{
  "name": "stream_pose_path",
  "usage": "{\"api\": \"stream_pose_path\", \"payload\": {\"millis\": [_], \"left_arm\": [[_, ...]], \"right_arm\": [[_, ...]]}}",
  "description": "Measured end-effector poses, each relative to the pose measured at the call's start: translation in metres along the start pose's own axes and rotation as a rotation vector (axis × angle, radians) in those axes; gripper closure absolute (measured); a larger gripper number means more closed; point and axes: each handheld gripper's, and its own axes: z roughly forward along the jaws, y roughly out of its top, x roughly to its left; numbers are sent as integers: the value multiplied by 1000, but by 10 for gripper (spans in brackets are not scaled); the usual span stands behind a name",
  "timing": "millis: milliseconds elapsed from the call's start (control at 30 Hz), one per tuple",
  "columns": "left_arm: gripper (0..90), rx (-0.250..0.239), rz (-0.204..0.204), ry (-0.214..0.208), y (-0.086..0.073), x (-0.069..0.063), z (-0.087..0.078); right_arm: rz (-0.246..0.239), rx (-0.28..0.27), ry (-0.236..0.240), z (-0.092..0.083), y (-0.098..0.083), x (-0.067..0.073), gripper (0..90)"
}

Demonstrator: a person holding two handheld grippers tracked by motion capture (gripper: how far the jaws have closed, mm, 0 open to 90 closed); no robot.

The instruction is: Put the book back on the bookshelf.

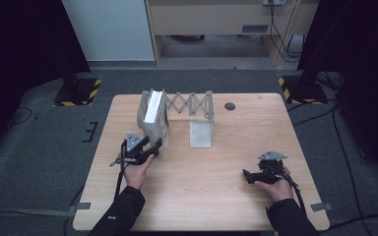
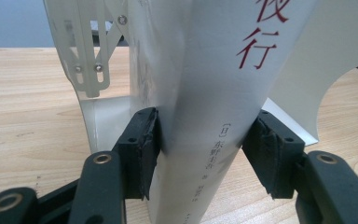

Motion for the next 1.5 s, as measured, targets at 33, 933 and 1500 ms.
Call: {"api": "stream_pose_path", "payload": {"millis": [33,933,1500], "left_arm": [[448,2,1,-1,1,0,0],[474,120,38,-24,-13,3,10],[442,127,51,-41,-5,7,27]], "right_arm": [[0,0,1,0,0,0,26],[-4,0,3,0,0,0,26],[-4,0,4,0,0,0,26]]}}
